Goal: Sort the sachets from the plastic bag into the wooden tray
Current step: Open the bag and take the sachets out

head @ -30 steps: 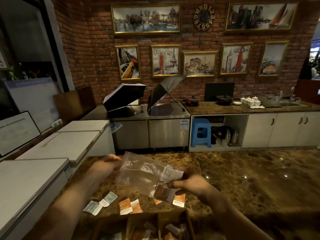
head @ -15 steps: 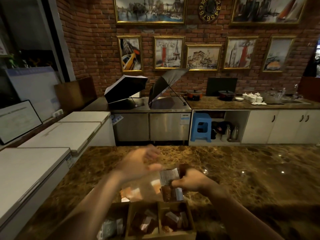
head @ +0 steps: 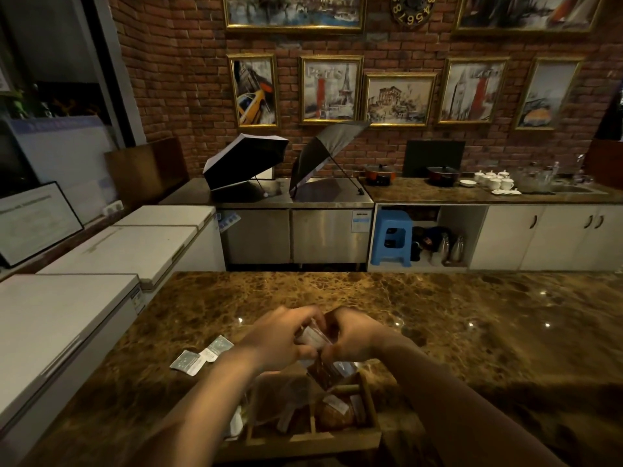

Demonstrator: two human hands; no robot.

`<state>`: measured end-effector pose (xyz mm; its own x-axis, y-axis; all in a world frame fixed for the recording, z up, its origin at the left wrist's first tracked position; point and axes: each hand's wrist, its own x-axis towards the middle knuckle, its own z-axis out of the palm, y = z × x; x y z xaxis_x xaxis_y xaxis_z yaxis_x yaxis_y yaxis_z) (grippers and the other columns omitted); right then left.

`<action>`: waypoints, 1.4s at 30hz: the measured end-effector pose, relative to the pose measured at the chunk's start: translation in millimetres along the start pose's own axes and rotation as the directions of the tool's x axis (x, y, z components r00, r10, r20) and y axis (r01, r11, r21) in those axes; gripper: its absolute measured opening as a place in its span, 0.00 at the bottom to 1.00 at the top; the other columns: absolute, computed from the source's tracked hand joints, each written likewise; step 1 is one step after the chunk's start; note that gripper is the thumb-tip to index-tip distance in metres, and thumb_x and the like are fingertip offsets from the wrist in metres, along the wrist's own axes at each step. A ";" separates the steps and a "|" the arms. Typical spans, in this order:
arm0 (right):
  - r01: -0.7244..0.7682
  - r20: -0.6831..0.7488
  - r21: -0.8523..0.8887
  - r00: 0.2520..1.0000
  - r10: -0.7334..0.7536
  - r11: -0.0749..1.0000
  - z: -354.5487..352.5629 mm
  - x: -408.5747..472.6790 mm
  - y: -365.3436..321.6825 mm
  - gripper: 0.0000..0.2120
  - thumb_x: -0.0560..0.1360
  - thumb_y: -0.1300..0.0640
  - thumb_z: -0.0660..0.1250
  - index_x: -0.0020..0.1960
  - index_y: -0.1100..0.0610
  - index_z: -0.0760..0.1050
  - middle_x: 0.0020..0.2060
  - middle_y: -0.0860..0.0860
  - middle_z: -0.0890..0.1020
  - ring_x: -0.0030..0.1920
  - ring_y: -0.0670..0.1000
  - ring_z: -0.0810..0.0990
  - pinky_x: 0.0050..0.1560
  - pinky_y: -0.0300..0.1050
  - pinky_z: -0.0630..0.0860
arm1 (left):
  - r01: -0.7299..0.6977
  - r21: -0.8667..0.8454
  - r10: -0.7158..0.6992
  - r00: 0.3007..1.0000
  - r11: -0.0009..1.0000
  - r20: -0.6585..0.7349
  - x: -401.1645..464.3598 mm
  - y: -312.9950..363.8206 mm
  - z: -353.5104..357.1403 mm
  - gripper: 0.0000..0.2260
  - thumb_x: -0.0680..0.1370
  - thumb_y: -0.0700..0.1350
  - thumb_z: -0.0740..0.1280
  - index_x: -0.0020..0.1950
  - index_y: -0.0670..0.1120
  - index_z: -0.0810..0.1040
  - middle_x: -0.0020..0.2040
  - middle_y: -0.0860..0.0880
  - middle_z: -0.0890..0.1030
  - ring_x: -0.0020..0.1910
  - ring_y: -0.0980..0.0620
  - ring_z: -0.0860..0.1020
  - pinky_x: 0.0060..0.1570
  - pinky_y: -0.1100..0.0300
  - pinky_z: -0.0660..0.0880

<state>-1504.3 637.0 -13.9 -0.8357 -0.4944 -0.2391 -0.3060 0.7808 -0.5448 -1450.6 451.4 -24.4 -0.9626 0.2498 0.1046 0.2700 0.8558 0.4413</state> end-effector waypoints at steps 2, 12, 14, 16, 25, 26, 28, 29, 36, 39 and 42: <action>0.013 -0.006 0.007 1.000 -0.013 1.000 0.4 0.9 -3.7 0.23 0.67 0.51 0.77 0.59 0.47 0.73 0.45 0.41 0.75 0.44 0.42 0.74 0.37 0.37 0.70 | 0.005 -0.007 -0.005 0.999 1.000 -0.033 -2.2 -3.2 1.3 0.18 0.72 0.53 0.75 0.55 0.65 0.70 0.56 0.55 0.78 0.54 0.52 0.72 0.48 0.52 0.71; 0.052 0.006 0.145 0.999 -0.053 0.988 -1.4 -1.9 -8.0 0.20 0.67 0.49 0.80 0.55 0.45 0.76 0.50 0.45 0.80 0.48 0.45 0.79 0.38 0.37 0.74 | 0.074 -0.126 -0.087 0.991 0.989 -0.102 -16.3 -13.4 0.9 0.13 0.75 0.50 0.73 0.53 0.60 0.71 0.51 0.53 0.80 0.49 0.54 0.78 0.47 0.49 0.79; 0.037 0.034 0.164 0.999 -0.043 0.986 -1.7 -3.0 -8.3 0.23 0.65 0.52 0.81 0.56 0.46 0.76 0.52 0.46 0.80 0.49 0.46 0.80 0.38 0.38 0.77 | 0.082 -0.137 -0.099 0.987 0.987 -0.125 -17.9 -14.6 0.6 0.13 0.75 0.49 0.74 0.53 0.60 0.72 0.49 0.55 0.80 0.47 0.56 0.77 0.45 0.51 0.79; 0.022 0.063 0.185 0.997 -0.034 0.983 -2.5 -3.6 -7.6 0.24 0.65 0.57 0.82 0.56 0.46 0.76 0.52 0.47 0.81 0.50 0.48 0.82 0.39 0.40 0.82 | 0.082 -0.160 -0.104 0.986 0.984 -0.131 -18.8 -15.4 0.6 0.13 0.75 0.48 0.74 0.52 0.59 0.72 0.48 0.56 0.80 0.46 0.58 0.77 0.43 0.54 0.78; 0.052 0.039 0.165 0.997 -0.059 0.985 -10.2 -3.7 -13.1 0.18 0.73 0.63 0.74 0.58 0.47 0.78 0.50 0.46 0.82 0.47 0.45 0.82 0.35 0.34 0.78 | 0.094 -0.212 -0.133 0.975 0.973 -0.178 -21.1 -20.2 -5.4 0.12 0.74 0.47 0.75 0.50 0.57 0.74 0.43 0.59 0.80 0.45 0.71 0.76 0.32 0.72 0.72; 0.061 0.037 0.162 0.997 -0.067 0.985 -11.3 -4.3 -14.5 0.18 0.73 0.63 0.74 0.59 0.48 0.78 0.51 0.47 0.82 0.47 0.45 0.82 0.36 0.34 0.78 | 0.092 -0.220 -0.133 0.974 0.971 -0.181 -20.4 -21.2 -6.7 0.12 0.74 0.46 0.75 0.50 0.57 0.74 0.43 0.59 0.80 0.45 0.69 0.76 0.33 0.72 0.73; 0.074 0.032 0.149 0.996 -0.080 0.986 -13.4 -4.5 -16.9 0.17 0.74 0.64 0.73 0.60 0.49 0.79 0.53 0.49 0.83 0.49 0.47 0.82 0.40 0.37 0.80 | 0.090 -0.233 -0.134 0.974 0.968 -0.182 -18.6 -23.5 -9.2 0.13 0.73 0.46 0.76 0.49 0.57 0.75 0.43 0.57 0.81 0.43 0.64 0.78 0.34 0.69 0.75; 0.076 0.028 0.146 0.996 -0.081 0.986 -14.8 -4.2 -17.9 0.17 0.74 0.64 0.72 0.60 0.50 0.79 0.54 0.50 0.83 0.50 0.48 0.82 0.41 0.39 0.81 | 0.092 -0.234 -0.137 0.974 0.968 -0.181 -17.6 -24.3 -10.6 0.13 0.73 0.46 0.77 0.49 0.57 0.75 0.43 0.57 0.81 0.42 0.63 0.78 0.34 0.67 0.75; 0.100 -0.003 0.085 0.995 -0.100 0.991 -13.2 0.5 -23.0 0.14 0.76 0.64 0.71 0.60 0.54 0.81 0.56 0.51 0.83 0.55 0.49 0.81 0.47 0.40 0.79 | 0.144 -0.220 -0.186 0.966 0.965 -0.182 -14.8 -33.0 -12.0 0.14 0.71 0.46 0.79 0.47 0.60 0.76 0.42 0.57 0.82 0.41 0.60 0.80 0.39 0.54 0.82; 0.141 -0.019 0.023 0.990 -0.140 0.990 -13.4 3.8 -26.8 0.13 0.77 0.65 0.70 0.59 0.54 0.81 0.54 0.50 0.83 0.53 0.48 0.81 0.48 0.40 0.80 | 0.168 -0.238 -0.214 0.960 0.957 -0.181 -13.9 -35.7 -11.4 0.15 0.71 0.45 0.78 0.46 0.62 0.76 0.43 0.57 0.83 0.42 0.59 0.81 0.39 0.56 0.82; 0.152 -0.047 0.020 0.987 -0.151 0.988 -13.6 6.4 -28.0 0.12 0.76 0.64 0.71 0.57 0.54 0.82 0.52 0.49 0.84 0.51 0.46 0.82 0.44 0.36 0.78 | 0.195 -0.260 -0.245 0.954 0.946 -0.174 -13.5 -37.7 -15.6 0.16 0.71 0.46 0.79 0.47 0.63 0.76 0.45 0.57 0.83 0.43 0.58 0.82 0.41 0.53 0.83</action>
<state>-1507.3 617.2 10.7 -0.8004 -0.5880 -0.1166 -0.4203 0.6891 -0.5904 -1448.1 408.7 -28.5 -0.9879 -0.0498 0.1468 0.0621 0.7405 0.6691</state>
